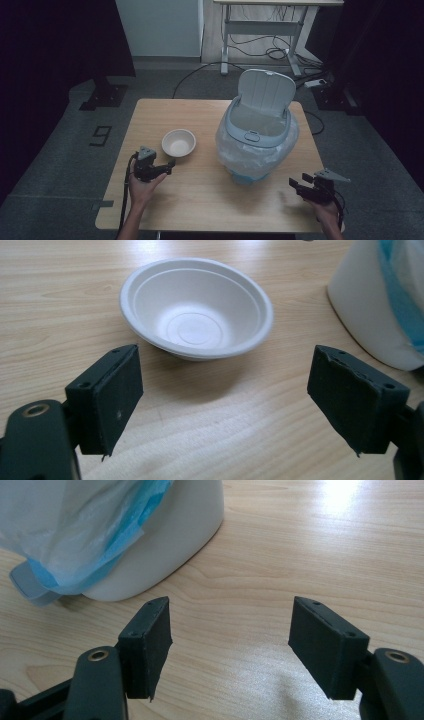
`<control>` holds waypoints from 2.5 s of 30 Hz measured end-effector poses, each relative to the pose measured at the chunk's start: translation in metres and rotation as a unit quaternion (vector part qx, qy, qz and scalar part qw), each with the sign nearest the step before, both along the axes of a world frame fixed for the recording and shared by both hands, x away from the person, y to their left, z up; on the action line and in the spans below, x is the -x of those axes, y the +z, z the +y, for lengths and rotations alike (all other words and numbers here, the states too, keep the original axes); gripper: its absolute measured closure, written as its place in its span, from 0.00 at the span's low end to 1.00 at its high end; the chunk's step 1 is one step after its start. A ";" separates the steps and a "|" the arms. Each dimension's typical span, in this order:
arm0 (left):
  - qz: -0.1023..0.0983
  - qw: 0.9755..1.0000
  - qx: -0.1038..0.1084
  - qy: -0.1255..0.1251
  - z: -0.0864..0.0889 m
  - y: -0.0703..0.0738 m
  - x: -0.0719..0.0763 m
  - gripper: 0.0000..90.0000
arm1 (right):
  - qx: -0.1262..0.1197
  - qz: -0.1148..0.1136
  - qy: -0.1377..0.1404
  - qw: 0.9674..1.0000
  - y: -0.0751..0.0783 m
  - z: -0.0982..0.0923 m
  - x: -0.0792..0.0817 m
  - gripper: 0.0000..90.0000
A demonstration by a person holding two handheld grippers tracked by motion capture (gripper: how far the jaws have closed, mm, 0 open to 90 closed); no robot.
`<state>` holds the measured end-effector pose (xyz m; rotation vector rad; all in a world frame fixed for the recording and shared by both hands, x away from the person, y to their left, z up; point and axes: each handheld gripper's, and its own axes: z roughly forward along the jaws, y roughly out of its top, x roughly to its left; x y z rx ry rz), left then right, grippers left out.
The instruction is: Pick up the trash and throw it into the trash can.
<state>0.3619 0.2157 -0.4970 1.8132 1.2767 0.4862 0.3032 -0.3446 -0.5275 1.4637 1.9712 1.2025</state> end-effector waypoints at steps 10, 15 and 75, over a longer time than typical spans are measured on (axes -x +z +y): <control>0.008 1.000 -0.009 0.004 0.007 -0.007 -0.028 0.21 | 0.007 -0.007 0.011 1.000 0.000 0.004 0.001 0.36; 0.009 1.000 -0.016 0.015 0.011 -0.006 -0.046 0.21 | 0.010 -0.006 0.011 1.000 -0.001 0.004 0.000 0.36; -0.089 0.995 0.025 -0.039 0.007 0.023 -0.024 0.92 | 0.023 -0.018 0.002 1.000 0.001 0.003 0.003 0.36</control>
